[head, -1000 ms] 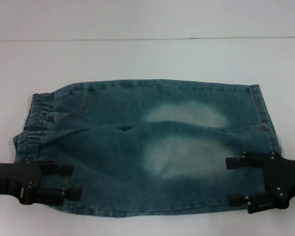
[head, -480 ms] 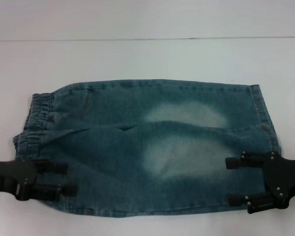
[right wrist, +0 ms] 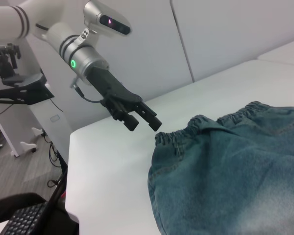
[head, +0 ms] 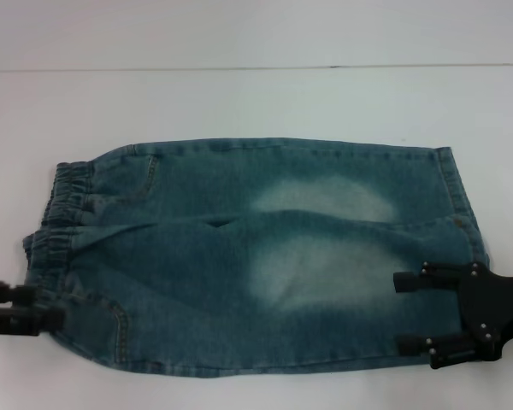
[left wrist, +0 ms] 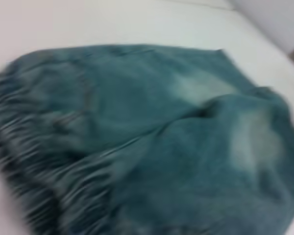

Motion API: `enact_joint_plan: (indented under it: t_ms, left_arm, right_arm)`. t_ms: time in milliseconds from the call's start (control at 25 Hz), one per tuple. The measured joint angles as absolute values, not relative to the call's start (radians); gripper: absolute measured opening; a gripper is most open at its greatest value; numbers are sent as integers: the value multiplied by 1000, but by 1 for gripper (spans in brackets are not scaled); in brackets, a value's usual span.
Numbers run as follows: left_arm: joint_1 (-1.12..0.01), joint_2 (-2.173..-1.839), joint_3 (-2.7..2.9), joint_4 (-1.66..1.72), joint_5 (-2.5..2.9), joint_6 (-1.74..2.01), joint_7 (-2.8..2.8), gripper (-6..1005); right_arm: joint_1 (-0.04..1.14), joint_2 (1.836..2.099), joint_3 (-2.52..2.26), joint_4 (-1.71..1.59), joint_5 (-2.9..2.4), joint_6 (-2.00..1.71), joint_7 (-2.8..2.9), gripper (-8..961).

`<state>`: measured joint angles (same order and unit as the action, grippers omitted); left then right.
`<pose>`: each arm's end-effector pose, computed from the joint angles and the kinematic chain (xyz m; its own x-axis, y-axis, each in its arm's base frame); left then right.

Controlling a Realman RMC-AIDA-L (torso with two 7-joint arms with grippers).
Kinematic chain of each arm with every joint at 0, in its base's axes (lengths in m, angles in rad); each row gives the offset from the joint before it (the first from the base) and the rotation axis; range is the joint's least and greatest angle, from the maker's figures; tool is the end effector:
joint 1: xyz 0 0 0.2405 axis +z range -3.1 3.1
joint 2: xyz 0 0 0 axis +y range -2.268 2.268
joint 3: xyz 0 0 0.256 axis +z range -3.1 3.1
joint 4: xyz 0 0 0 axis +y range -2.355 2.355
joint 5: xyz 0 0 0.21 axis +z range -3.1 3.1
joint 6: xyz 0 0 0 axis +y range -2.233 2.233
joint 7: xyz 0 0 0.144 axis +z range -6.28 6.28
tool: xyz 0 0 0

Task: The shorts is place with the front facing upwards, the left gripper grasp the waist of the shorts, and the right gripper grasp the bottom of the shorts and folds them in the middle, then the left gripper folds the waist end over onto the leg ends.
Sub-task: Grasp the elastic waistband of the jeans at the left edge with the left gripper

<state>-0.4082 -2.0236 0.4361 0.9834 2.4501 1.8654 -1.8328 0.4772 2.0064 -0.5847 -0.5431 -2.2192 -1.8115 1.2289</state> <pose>-0.3305 0.2671 0.0819 0.5881 0.7650 0.2625 0.8051 -0.5846 -0.0998 0.2978 0.2701 0.0088 0.8247 -0.3685 -0.4291 -0.3856 -0.9213 0.0501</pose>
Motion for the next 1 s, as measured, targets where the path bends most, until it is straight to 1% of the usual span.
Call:
enact_joint_plan:
  t_ms: [560, 1000]
  left_arm:
    - [-403, -2028, 429, 1003, 2548, 1729, -1886, 796]
    - [-420, -2044, 459, 970, 2603, 1694, -1888, 766]
  right_arm:
    - [488, 2008, -606, -541, -2221, -1802, 1232, 952]
    - [488, 2008, -606, -541, -2221, -1802, 1227, 951]
